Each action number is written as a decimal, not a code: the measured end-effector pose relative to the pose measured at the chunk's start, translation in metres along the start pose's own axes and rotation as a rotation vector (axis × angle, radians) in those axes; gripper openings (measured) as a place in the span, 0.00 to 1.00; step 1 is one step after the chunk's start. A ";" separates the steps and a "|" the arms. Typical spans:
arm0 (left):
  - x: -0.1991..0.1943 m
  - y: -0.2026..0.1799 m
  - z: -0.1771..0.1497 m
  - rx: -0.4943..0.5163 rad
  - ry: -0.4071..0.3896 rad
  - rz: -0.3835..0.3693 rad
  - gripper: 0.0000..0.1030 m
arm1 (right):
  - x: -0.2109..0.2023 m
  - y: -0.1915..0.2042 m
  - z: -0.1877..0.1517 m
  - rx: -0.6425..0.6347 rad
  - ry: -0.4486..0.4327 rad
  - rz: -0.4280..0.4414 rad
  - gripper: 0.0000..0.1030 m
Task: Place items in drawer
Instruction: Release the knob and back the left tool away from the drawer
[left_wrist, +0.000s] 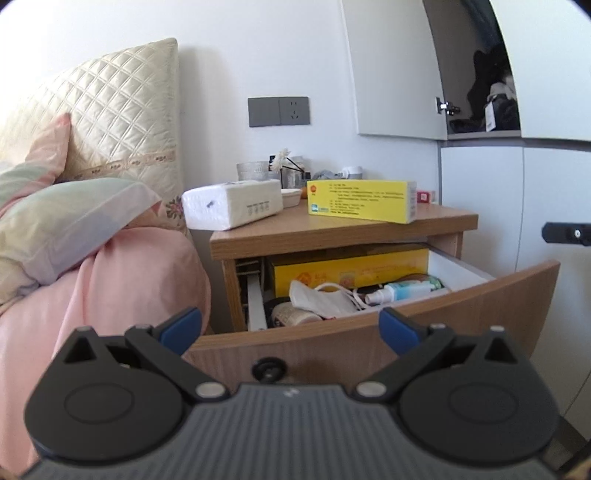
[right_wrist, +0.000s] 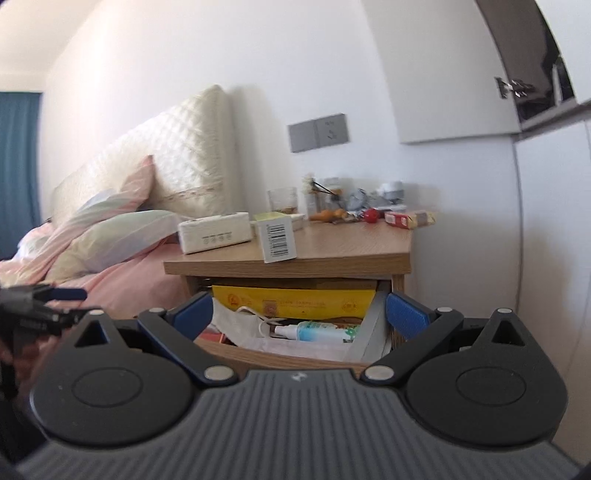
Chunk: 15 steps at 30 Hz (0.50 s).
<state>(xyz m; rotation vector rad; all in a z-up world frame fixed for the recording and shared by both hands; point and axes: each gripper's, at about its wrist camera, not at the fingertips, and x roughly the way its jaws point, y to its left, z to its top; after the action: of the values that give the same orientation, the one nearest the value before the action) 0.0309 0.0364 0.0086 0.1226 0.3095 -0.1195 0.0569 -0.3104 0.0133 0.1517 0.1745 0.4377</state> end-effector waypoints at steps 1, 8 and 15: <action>0.000 -0.003 0.000 -0.004 0.002 -0.004 1.00 | 0.000 0.004 0.000 0.011 0.000 -0.011 0.99; -0.008 -0.012 0.002 -0.082 -0.016 0.053 1.00 | 0.000 0.030 -0.002 0.051 -0.011 -0.070 0.99; -0.015 -0.017 0.005 -0.123 -0.057 0.127 1.00 | 0.009 0.064 -0.010 0.042 -0.001 -0.090 0.99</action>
<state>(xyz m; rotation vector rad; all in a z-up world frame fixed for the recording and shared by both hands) 0.0156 0.0204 0.0161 0.0165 0.2505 0.0218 0.0373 -0.2482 0.0144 0.1849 0.1891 0.3444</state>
